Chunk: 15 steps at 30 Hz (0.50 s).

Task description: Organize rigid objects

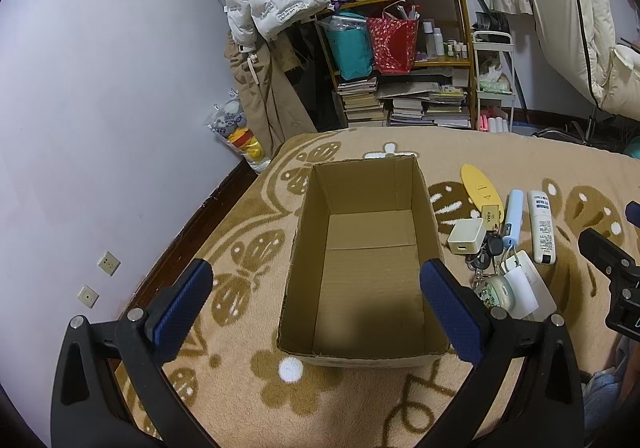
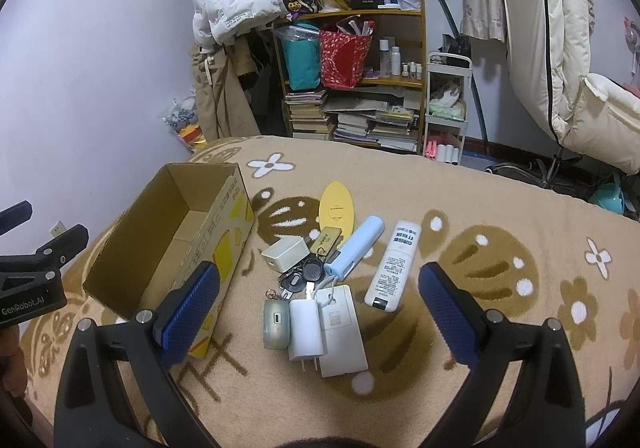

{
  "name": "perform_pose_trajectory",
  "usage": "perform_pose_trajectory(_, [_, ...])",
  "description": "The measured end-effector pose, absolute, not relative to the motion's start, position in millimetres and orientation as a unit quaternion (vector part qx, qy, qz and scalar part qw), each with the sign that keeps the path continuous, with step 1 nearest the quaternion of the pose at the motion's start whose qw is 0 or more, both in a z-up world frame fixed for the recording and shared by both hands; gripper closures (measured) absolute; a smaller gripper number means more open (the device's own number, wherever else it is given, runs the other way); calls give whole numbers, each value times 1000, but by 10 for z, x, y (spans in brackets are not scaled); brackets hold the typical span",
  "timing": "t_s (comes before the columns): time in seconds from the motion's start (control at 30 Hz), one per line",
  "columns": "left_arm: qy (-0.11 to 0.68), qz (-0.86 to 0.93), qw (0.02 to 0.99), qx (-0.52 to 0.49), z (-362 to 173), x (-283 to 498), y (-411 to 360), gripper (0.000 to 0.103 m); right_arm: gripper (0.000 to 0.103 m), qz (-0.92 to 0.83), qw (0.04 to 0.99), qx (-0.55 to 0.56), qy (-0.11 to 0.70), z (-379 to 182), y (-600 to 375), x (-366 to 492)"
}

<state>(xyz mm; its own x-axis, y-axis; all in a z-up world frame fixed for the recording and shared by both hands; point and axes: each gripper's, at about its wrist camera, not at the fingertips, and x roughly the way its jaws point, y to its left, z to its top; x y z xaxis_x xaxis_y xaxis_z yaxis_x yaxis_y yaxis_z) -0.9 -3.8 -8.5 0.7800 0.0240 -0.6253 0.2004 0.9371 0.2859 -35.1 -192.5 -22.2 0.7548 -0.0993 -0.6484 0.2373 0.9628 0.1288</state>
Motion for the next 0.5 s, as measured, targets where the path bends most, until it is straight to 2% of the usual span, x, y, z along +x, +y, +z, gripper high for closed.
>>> perform_pose_trajectory(0.5, [324,-42,929,171,-53,-5,-24,1,0,-90,930,100,342,-225,-1925,-365])
